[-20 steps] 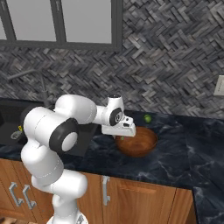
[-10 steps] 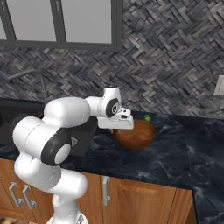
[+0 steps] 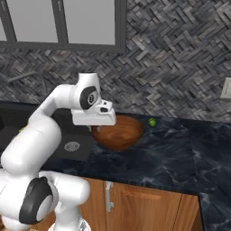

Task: Pick the mug and place it in the sink. Pick the bowl and place it in the open cabinet and then close the cabinet.

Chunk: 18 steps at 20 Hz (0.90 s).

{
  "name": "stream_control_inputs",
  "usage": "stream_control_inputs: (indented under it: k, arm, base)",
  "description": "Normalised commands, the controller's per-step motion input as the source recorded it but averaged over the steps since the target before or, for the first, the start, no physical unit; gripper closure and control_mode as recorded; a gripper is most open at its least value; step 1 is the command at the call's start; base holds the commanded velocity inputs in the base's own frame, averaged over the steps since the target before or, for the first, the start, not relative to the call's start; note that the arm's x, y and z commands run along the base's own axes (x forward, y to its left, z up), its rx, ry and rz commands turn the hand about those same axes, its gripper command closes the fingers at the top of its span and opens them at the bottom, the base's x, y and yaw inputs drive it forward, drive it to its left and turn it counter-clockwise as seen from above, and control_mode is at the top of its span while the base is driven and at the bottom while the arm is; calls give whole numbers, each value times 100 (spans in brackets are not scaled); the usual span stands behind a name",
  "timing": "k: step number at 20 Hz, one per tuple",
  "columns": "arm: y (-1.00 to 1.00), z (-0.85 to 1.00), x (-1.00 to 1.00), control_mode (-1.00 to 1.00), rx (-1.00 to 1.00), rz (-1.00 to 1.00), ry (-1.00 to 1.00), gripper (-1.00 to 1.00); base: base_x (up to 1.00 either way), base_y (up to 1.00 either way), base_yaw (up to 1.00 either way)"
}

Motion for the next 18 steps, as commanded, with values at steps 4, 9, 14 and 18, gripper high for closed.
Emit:
stream_control_inputs:
  k: [4, 9, 14, 18]
  arm:
    - [29, 32, -95, -100, 3, 12, -3, 100]
    - [1, 0, -23, -100, 1, 12, -1, 100]
    - [0, 0, -1, -100, 0, 0, 0, 100]
    - [23, 0, -42, -100, 0, 0, 0, 100]
  base:
    - [0, 0, 0]
    - [0, 0, 0]
    - [0, 0, 0]
    - [0, 0, 0]
